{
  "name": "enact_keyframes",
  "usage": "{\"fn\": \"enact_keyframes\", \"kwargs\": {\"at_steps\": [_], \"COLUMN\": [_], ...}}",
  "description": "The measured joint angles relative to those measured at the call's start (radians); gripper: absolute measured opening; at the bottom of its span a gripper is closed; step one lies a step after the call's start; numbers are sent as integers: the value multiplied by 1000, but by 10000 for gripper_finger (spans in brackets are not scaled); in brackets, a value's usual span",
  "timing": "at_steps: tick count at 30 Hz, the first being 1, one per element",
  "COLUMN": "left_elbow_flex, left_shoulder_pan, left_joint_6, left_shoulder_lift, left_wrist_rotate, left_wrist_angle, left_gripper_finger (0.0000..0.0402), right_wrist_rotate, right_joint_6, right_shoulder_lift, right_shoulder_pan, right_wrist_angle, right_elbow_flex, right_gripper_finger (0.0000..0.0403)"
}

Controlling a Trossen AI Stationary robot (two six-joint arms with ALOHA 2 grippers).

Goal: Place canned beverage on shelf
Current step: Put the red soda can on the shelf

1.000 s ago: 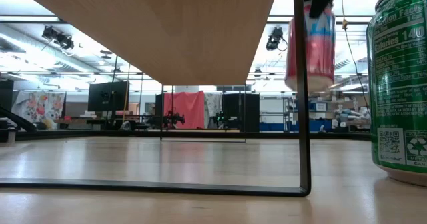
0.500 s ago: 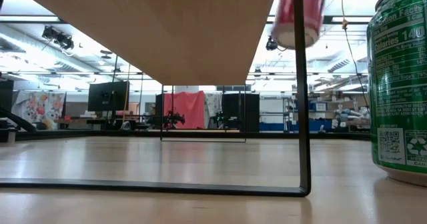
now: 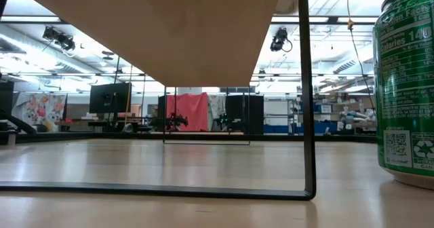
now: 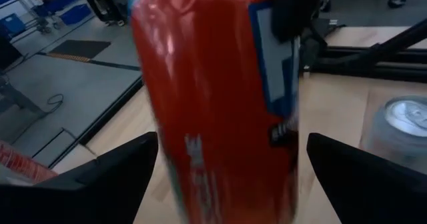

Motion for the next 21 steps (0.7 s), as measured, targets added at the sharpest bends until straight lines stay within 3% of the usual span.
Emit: {"fn": "enact_keyframes", "kwargs": {"at_steps": [7, 16, 21], "left_elbow_flex": [0, 0, 0], "left_shoulder_pan": [5, 5, 4], "left_joint_6": [35, 38, 73], "left_shoulder_lift": [0, -1, -1], "left_wrist_rotate": [11, 14, 25], "left_wrist_angle": [6, -8, -12], "left_gripper_finger": [388, 309, 314], "right_wrist_rotate": [-15, 4, -14], "right_joint_6": [11, 30, 3], "right_shoulder_lift": [0, 1, 1], "right_shoulder_pan": [10, 7, 6], "right_wrist_angle": [31, 27, 26], "right_elbow_flex": [0, 0, 0], "right_gripper_finger": [314, 315, 318]}}
